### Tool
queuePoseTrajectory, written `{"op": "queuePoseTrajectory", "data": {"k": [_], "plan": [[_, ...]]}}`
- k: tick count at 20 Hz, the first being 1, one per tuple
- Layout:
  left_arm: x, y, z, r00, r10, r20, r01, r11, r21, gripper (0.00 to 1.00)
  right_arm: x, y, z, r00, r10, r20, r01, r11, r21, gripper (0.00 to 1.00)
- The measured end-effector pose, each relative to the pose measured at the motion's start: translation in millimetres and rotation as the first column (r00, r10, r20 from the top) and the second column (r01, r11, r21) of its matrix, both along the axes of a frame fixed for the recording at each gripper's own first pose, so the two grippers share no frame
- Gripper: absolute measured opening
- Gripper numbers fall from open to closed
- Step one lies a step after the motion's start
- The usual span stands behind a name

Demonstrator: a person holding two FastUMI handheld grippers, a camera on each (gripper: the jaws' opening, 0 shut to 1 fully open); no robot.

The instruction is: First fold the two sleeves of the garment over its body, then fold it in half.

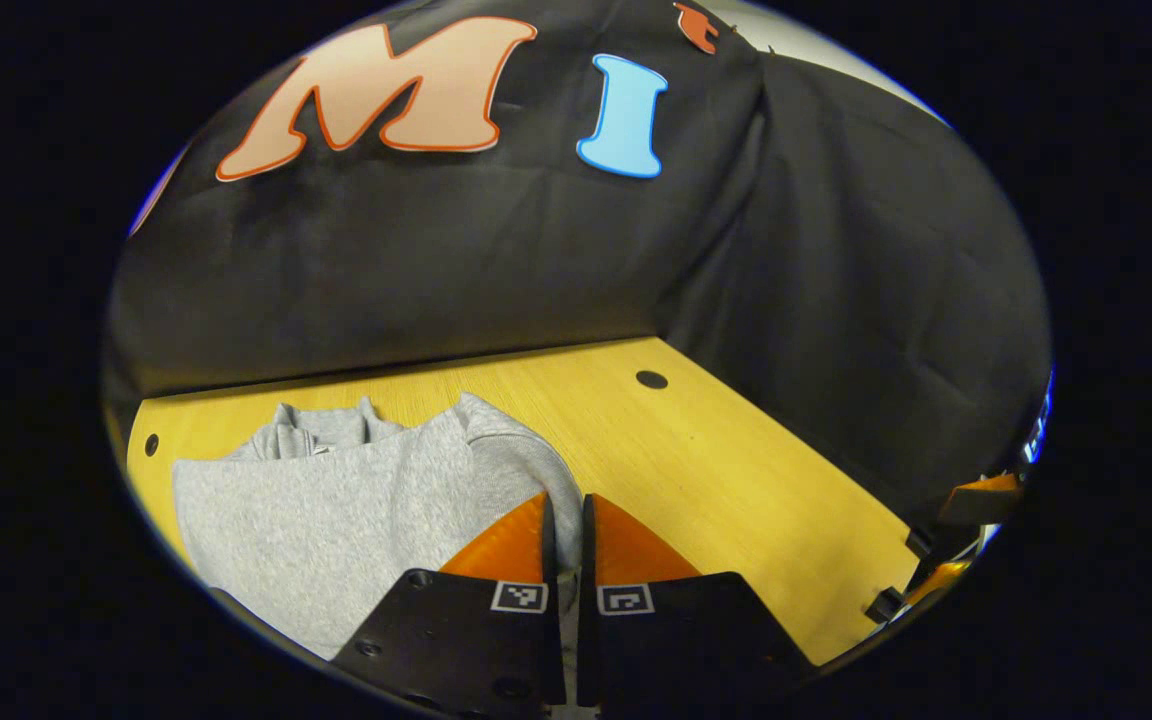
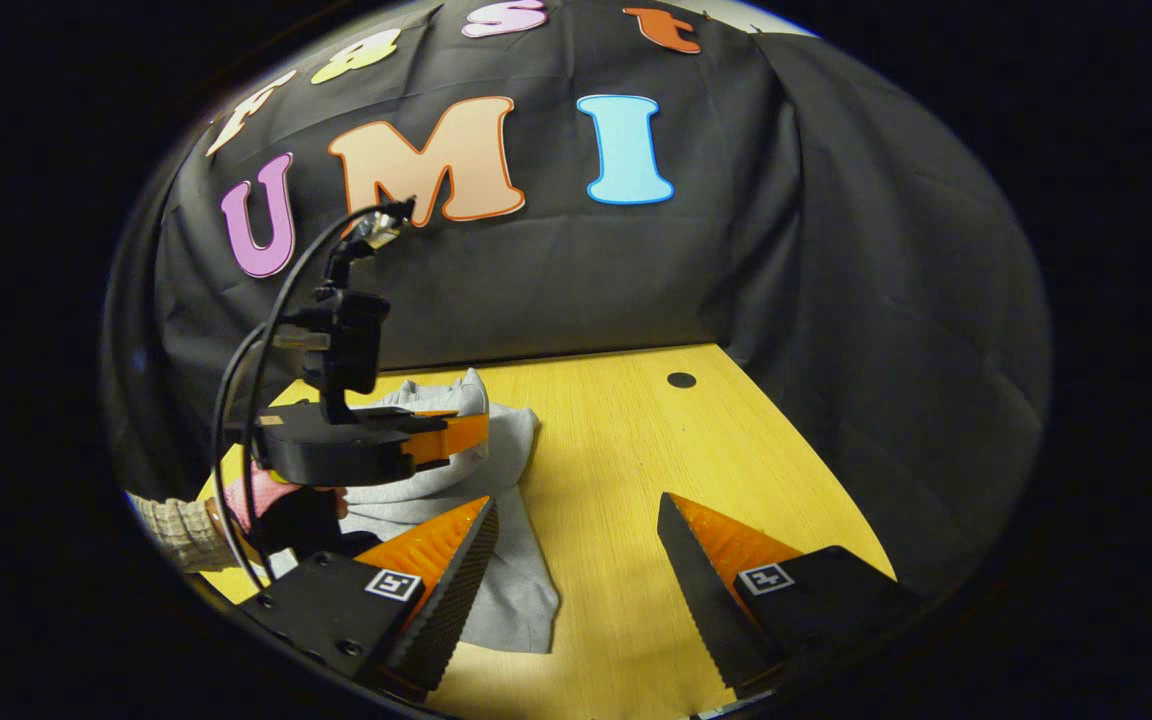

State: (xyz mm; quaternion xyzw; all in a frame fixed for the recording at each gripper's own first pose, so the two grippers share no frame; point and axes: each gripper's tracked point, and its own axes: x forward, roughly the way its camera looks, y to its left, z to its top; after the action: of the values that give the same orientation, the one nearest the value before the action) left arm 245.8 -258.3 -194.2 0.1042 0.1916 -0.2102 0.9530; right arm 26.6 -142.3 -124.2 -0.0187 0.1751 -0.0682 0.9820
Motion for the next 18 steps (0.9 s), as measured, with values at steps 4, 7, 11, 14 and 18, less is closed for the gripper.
{"op": "queuePoseTrajectory", "data": {"k": [4,7,11,14,18], "plan": [[-2,-10,-15,0.998,-0.01,-0.059,0.006,0.998,-0.069,0.23,-10,-5,-7,1.0,-0.025,-0.013,0.025,1.0,-0.003,0.96],[-16,-6,-1,0.999,-0.004,-0.048,-0.002,0.992,-0.124,0.98,-12,-2,-12,0.999,-0.019,-0.026,0.019,1.0,-0.007,0.96],[-36,22,21,1.0,0.012,0.011,-0.011,0.993,-0.115,0.95,-11,13,-22,0.999,0.013,-0.042,-0.013,1.0,0.005,0.96],[-59,71,39,0.998,0.049,0.049,-0.044,0.994,-0.099,0.95,-7,29,-31,0.998,0.043,-0.048,-0.042,0.999,0.018,0.99],[-94,160,54,0.982,0.168,0.082,-0.163,0.984,-0.067,0.95,-5,43,-52,0.993,0.088,-0.08,-0.087,0.996,0.012,0.99]]}}
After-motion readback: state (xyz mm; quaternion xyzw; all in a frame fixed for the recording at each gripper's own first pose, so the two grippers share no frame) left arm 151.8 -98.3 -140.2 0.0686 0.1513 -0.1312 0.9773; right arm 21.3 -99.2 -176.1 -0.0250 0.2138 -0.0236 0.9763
